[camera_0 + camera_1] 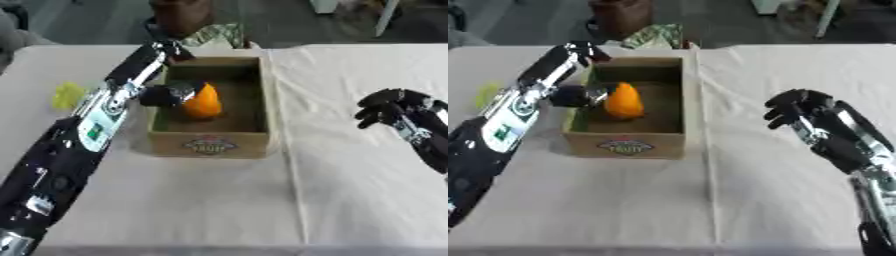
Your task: Pick up objects on the table and place them in the box.
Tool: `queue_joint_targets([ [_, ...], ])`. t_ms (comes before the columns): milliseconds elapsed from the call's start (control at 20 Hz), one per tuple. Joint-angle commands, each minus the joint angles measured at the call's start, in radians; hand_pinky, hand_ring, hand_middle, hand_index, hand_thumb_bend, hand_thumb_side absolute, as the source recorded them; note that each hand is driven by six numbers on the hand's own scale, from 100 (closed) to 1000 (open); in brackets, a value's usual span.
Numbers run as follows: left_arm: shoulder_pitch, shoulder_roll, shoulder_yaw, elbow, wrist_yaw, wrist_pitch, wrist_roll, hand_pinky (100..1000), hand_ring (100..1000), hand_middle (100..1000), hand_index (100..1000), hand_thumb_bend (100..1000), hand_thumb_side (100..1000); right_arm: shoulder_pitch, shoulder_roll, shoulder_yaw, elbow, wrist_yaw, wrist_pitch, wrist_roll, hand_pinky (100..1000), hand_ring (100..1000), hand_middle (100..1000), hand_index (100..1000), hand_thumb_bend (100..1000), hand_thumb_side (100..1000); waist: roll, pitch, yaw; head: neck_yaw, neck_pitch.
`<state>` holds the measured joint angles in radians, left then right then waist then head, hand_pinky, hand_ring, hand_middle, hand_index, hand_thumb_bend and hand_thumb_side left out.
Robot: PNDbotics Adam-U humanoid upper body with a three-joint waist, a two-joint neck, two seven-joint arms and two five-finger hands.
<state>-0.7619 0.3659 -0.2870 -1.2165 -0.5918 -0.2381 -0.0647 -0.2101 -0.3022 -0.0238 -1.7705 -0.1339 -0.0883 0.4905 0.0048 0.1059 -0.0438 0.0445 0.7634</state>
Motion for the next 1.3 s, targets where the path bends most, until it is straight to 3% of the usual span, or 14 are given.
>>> queue_joint_targets([
  [50, -0.002, 0.062, 0.027, -0.068, 0.043, 0.013, 0.008, 685, 729, 692, 791, 381, 738, -0.003, -0.013, -0.009, -0.010, -0.002, 0.000, -0.004, 617, 667, 671, 712, 100, 492, 0.002, -0.015, 0.016, -0.014, -0.006],
  [100, 0.011, 0.084, 0.046, -0.091, 0.046, 0.018, 0.015, 678, 708, 672, 788, 265, 655, -0.001, -0.015, -0.011, -0.010, -0.001, 0.000, -0.006, 617, 667, 671, 712, 100, 492, 0.003, -0.016, 0.024, -0.021, -0.005],
  [150, 0.025, 0.108, 0.063, -0.115, 0.043, 0.028, 0.016, 677, 707, 671, 788, 255, 652, 0.001, -0.017, -0.013, -0.010, 0.000, -0.001, -0.008, 617, 667, 671, 712, 100, 492, 0.004, -0.016, 0.027, -0.024, -0.005],
  [200, 0.039, 0.132, 0.081, -0.129, 0.036, 0.041, 0.011, 675, 700, 663, 783, 192, 595, 0.003, -0.020, -0.015, -0.010, 0.002, -0.001, -0.010, 617, 667, 671, 712, 100, 492, 0.006, -0.017, 0.033, -0.029, -0.004],
  [250, 0.050, 0.158, 0.096, -0.141, 0.025, 0.056, 0.003, 675, 700, 663, 783, 192, 595, 0.004, -0.021, -0.016, -0.009, 0.003, -0.001, -0.011, 617, 667, 671, 712, 100, 492, 0.007, -0.017, 0.035, -0.030, -0.004],
  [500, 0.096, 0.287, 0.130, -0.121, -0.046, 0.113, -0.062, 693, 709, 664, 786, 100, 404, 0.002, -0.020, -0.013, -0.009, 0.003, -0.002, -0.008, 617, 667, 670, 712, 100, 492, 0.008, -0.017, 0.036, -0.033, -0.005],
  [550, 0.103, 0.307, 0.137, -0.108, -0.059, 0.116, -0.076, 693, 709, 664, 786, 100, 404, 0.002, -0.020, -0.013, -0.009, 0.003, -0.002, -0.008, 617, 667, 670, 712, 100, 492, 0.008, -0.016, 0.034, -0.031, -0.005],
  [600, 0.110, 0.323, 0.146, -0.091, -0.072, 0.119, -0.087, 697, 704, 648, 779, 100, 295, 0.003, -0.021, -0.013, -0.009, 0.003, -0.002, -0.008, 617, 667, 670, 712, 100, 492, 0.008, -0.016, 0.033, -0.030, -0.003],
  [650, 0.114, 0.331, 0.154, -0.071, -0.087, 0.121, -0.093, 696, 701, 645, 777, 103, 353, 0.003, -0.021, -0.013, -0.009, 0.003, -0.002, -0.008, 617, 666, 670, 712, 100, 492, 0.009, -0.016, 0.032, -0.029, -0.003],
  [850, 0.116, 0.322, 0.172, 0.032, -0.154, 0.114, -0.080, 701, 705, 649, 775, 114, 286, 0.002, -0.019, -0.011, -0.010, 0.002, -0.002, -0.006, 617, 666, 669, 712, 100, 492, 0.009, -0.016, 0.028, -0.032, -0.002],
  [1100, 0.102, 0.299, 0.180, 0.149, -0.235, 0.070, -0.073, 712, 718, 668, 789, 186, 321, 0.002, -0.019, -0.012, -0.010, 0.002, -0.002, -0.007, 617, 666, 669, 712, 100, 493, 0.008, -0.015, 0.023, -0.031, -0.001],
  [1300, 0.088, 0.270, 0.202, 0.220, -0.306, 0.070, -0.027, 711, 720, 681, 793, 209, 325, 0.001, -0.018, -0.010, -0.011, 0.001, -0.001, -0.004, 617, 666, 669, 712, 100, 492, 0.008, -0.013, 0.019, -0.032, -0.001],
])
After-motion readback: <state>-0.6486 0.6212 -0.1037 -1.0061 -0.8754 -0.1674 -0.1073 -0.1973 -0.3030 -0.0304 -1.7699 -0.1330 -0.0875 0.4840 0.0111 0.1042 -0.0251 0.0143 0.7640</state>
